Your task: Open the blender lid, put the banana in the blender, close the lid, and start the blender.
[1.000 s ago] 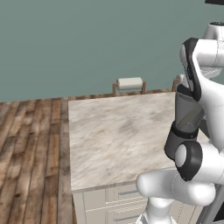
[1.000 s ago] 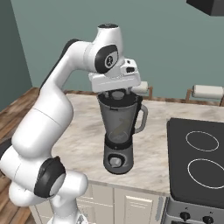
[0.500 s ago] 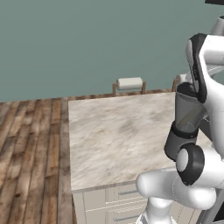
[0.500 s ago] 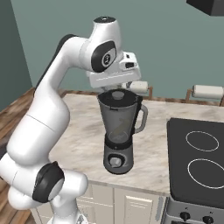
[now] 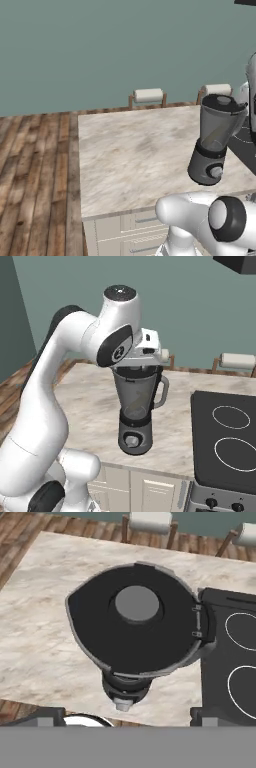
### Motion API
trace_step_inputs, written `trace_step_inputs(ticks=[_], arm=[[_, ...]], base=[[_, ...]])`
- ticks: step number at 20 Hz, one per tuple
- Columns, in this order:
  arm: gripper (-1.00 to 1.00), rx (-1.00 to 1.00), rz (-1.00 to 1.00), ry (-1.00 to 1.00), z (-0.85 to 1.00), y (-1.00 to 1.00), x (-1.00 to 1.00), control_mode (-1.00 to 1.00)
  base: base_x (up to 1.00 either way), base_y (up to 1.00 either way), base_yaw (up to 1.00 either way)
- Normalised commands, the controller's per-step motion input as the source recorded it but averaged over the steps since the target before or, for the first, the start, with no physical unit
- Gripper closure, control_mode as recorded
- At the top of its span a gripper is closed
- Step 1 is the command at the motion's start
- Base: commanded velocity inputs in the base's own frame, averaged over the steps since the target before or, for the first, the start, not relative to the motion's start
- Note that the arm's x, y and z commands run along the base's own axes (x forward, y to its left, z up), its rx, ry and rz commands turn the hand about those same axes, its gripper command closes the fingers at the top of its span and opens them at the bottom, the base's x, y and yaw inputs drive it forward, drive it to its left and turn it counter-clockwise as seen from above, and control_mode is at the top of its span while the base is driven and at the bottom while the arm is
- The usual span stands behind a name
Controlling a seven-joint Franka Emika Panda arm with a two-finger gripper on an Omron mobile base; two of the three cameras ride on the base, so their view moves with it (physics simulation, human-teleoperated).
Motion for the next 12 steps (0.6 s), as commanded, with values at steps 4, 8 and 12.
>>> trace_step_inputs(ticks=[4, 8, 12], arm=[[-1.0, 0.2, -0.07, -0.19, -0.15, -0.1, -0.99, -1.0], [-1.0, 0.23, 0.0, -0.18, -0.41, 0.0, -0.74, -1.0], [-1.0, 0.28, 0.07, -0.16, -0.66, 0.0, -0.43, -1.0]], base=[[0.0, 0.0, 0.0], [0.0, 0.0, 0.0], [0.0, 0.0, 0.0]])
